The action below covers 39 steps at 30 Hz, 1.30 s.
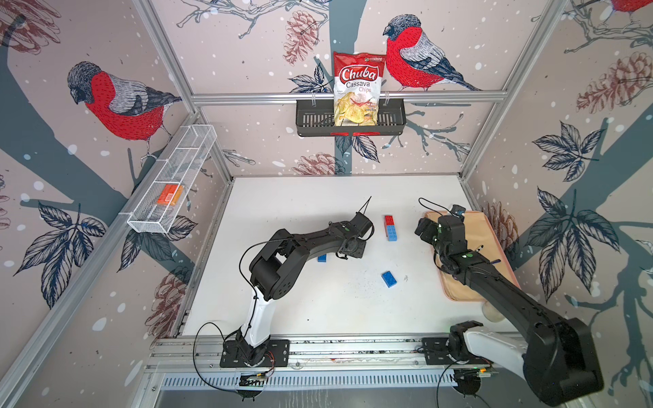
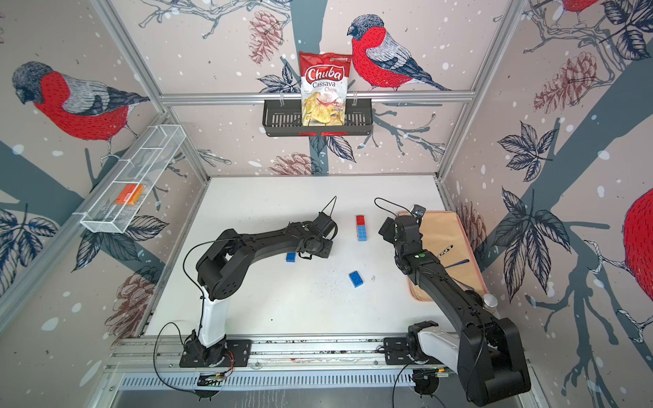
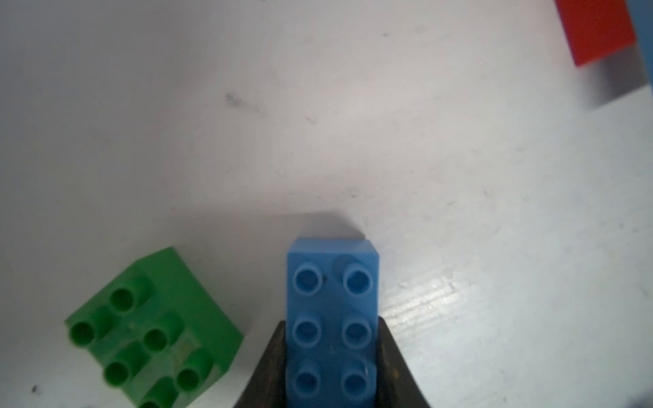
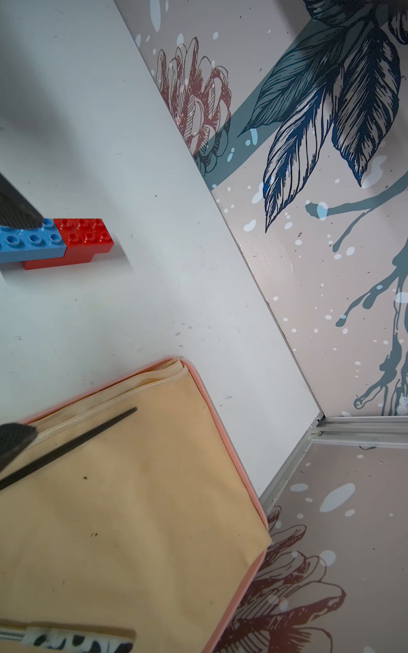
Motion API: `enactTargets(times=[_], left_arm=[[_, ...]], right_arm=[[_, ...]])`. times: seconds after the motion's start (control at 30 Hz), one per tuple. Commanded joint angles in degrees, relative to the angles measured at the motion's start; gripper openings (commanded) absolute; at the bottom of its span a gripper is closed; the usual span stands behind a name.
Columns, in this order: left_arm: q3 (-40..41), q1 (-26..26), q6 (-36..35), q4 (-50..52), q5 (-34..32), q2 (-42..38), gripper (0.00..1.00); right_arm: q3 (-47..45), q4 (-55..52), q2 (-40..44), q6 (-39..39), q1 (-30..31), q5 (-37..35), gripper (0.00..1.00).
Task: Assemble a rectangle with lego
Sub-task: Adjust the lego brick at the center of the board.
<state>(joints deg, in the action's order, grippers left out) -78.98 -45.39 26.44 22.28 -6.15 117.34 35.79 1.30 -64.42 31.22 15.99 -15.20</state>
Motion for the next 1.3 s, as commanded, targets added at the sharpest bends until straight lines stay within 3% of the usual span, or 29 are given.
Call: enactTargets(times=[0.0, 0.1, 0.23, 0.67, 1.0, 1.1, 1.17, 1.27], left_arm=[[1.27, 0.54, 11.22, -0.83, 0.41, 1.14, 0.16], [1.09, 0.31, 14.17, -1.05, 0.95, 2.08, 0.16], [2.09, 0.06, 15.98, -1.06, 0.13, 1.52, 0.31], [6.19, -0.38, 16.44, -3.54, -0.1, -2.65, 0.51], [7.16, -1.72, 13.41, -0.89, -5.9, -14.78, 0.52], [3.97, -1.64, 11.59, 6.14, -7.21, -19.92, 0.56], [2.88, -1.63, 8.75, 8.12, -7.05, -23.51, 0.63], [3.88, -1.57, 3.37, 6.05, -6.0, -27.46, 0.75]], right_arm=[[0.29, 1.4, -0.16, 0.07, 0.09, 0.86, 0.89], [0.16, 1.35, 0.08, 0.02, 0.07, 0.96, 0.89], [-0.09, 1.38, 0.82, -0.24, 0.04, 0.96, 0.9], [0.92, 0.74, 0.54, -1.06, 0.98, 3.1, 0.97], [6.58, -8.42, 0.64, 0.67, 6.84, 3.3, 0.95], [11.79, -18.37, -1.42, 5.89, 8.71, 2.82, 0.93], [15.25, -27.53, -3.36, 14.97, 10.71, -0.79, 0.87], [19.22, -40.34, -7.02, 29.86, 13.98, -5.51, 0.87]])
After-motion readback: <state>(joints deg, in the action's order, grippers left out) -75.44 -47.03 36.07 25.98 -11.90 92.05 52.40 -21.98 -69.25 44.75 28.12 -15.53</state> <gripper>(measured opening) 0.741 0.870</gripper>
